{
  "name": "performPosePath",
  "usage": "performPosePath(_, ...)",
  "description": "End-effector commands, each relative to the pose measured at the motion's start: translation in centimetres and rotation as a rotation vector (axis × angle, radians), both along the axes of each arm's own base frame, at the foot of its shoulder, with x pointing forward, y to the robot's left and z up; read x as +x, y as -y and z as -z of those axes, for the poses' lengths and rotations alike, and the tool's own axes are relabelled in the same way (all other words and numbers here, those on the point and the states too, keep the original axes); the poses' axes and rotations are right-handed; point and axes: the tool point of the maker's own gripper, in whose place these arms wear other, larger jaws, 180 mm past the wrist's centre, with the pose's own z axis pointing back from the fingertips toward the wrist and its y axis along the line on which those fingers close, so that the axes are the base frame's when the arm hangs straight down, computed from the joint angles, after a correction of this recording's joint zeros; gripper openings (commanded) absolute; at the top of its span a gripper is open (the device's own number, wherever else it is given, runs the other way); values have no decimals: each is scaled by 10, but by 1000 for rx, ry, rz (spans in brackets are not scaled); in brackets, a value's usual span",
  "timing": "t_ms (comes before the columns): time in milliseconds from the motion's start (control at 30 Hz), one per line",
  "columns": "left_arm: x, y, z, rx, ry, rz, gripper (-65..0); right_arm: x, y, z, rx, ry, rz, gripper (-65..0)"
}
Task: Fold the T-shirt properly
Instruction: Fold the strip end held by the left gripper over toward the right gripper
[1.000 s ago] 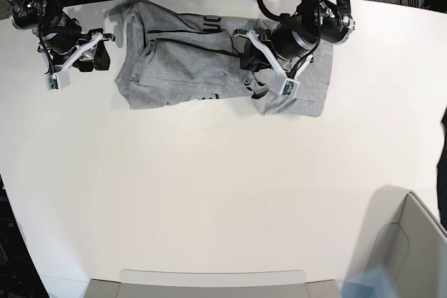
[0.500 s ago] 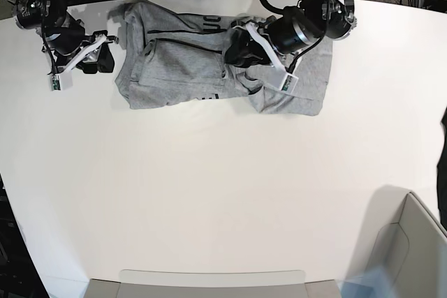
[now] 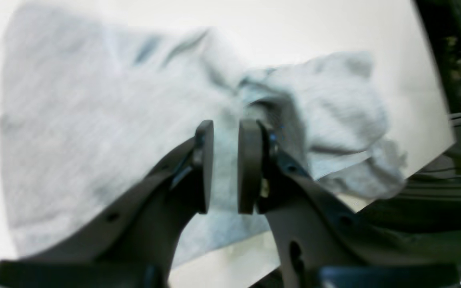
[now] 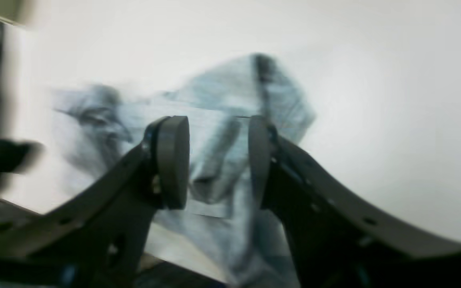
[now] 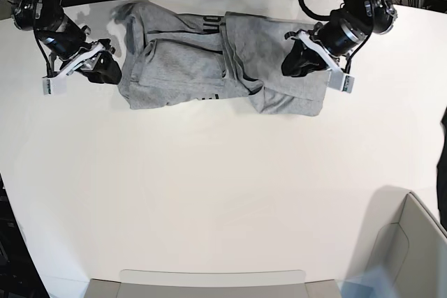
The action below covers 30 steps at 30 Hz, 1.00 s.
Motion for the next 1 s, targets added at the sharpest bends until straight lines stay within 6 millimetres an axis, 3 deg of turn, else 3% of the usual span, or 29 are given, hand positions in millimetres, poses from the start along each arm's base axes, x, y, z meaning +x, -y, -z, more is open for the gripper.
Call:
performPosePath(0,5,1,-9,-19,41,2,-542,4,4,-5,41,18,10,-381)
performPosePath(167,3,2,-2,-32,20,2,-542,-3,7,23,247,-75,80,-335)
performPosePath(400,2,2,4,-41,0,-1,-542,-17,3,56,282,-145,8,-335)
performPosePath(567,3,2,5,-45,1,-4,-542,-25,4,90,312,-235,56,-335)
performPosePath(733,3,1,6,-42,1,-5,-542,-25,0,92,270,-236,45,-335)
performPosePath(967,3,1,6,-43,1,-6,-542,-19,-49,97,311,-256,-81,-335)
